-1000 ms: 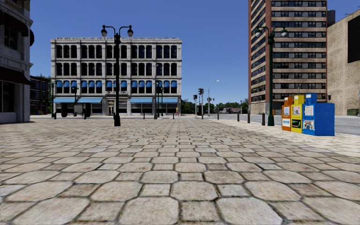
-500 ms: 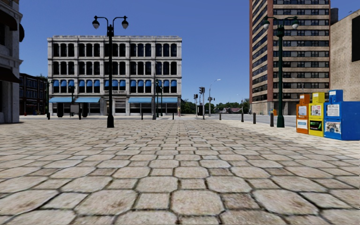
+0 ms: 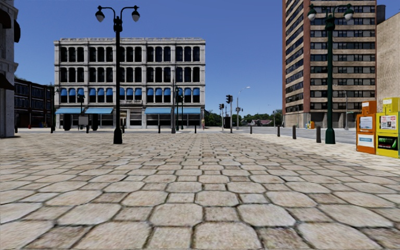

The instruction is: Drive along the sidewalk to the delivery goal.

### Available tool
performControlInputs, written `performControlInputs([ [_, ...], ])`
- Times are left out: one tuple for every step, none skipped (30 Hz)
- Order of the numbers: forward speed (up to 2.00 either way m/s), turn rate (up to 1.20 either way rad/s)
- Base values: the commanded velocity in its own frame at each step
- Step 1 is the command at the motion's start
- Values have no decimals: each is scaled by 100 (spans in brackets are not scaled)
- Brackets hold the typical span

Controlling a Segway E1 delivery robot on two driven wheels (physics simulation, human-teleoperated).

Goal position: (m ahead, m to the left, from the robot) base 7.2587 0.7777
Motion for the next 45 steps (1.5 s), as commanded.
performControlInputs([
  [200,0],
  [200,0],
  [200,0],
  [200,0],
  [200,0],
  [200,0],
  [200,0],
  [200,0],
  [200,0],
  [200,0],
  [200,0],
  [200,0],
  [200,0],
  [200,0],
  [200,0],
  [200,0],
  [200,0],
  [200,0],
  [200,0],
  [200,0],
  [200,0],
  [200,0],
  [200,0],
  [200,0],
  [200,0],
  [200,0],
  [200,0],
  [200,0],
  [200,0],
  [200,0],
  [200,0],
  [200,0],
  [200,0],
  [200,0],
  [200,0],
  [200,0],
  [200,0],
  [200,0],
  [200,0],
  [200,0],
  [200,0],
  [200,0],
  [200,0],
  [200,0],
  [200,0],
])
